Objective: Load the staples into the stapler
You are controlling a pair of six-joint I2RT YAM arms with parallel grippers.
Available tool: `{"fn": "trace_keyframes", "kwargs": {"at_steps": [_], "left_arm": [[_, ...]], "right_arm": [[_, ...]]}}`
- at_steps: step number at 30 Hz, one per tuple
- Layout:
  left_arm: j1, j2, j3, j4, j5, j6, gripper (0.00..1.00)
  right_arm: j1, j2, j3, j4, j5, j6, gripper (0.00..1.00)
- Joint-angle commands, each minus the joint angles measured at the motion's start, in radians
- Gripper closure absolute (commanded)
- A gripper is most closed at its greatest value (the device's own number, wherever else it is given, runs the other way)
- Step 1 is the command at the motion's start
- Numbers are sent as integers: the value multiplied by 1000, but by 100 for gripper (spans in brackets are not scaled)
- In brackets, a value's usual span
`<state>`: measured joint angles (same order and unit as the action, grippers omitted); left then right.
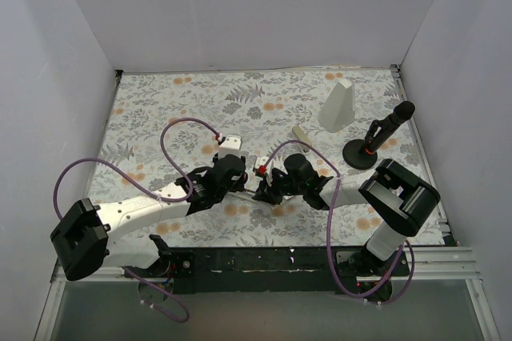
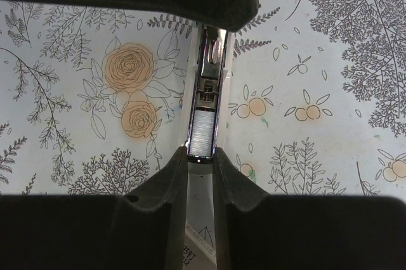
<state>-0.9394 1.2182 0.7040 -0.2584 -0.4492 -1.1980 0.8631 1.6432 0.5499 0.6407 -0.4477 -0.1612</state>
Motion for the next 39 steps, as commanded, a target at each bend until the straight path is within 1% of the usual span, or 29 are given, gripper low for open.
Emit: {"fn": "trace_keyframes", "kwargs": {"at_steps": [1, 11, 17, 20, 21, 25, 26, 29, 39], "left_arm": [[-71, 60, -9, 54, 144, -147, 73], [-179, 119, -11, 99, 127, -242, 69], [-249, 158, 9, 104, 84, -282, 67], [-277, 156, 12, 104, 52, -304, 62], [-285, 153, 12, 104, 44, -313, 62], [-289, 121, 3, 104, 21, -322, 54], [-289, 112, -1, 104, 9, -322, 51], [-289, 67, -17, 104, -11, -327, 46], [-289, -35, -57, 94, -25, -347, 41]], "right_arm": [[13, -16, 42, 50, -72, -3, 94], [13, -19, 50, 31, -85, -8, 93], [13, -16, 54, 28, -97, -8, 93], [13, -19, 53, 25, -97, -12, 93], [13, -17, 53, 25, -98, -12, 93], [13, -16, 54, 25, -106, -11, 93], [13, -16, 56, 25, -109, -11, 93], [13, -16, 56, 24, -114, -12, 93], [14, -11, 62, 14, -123, -15, 93]]}}
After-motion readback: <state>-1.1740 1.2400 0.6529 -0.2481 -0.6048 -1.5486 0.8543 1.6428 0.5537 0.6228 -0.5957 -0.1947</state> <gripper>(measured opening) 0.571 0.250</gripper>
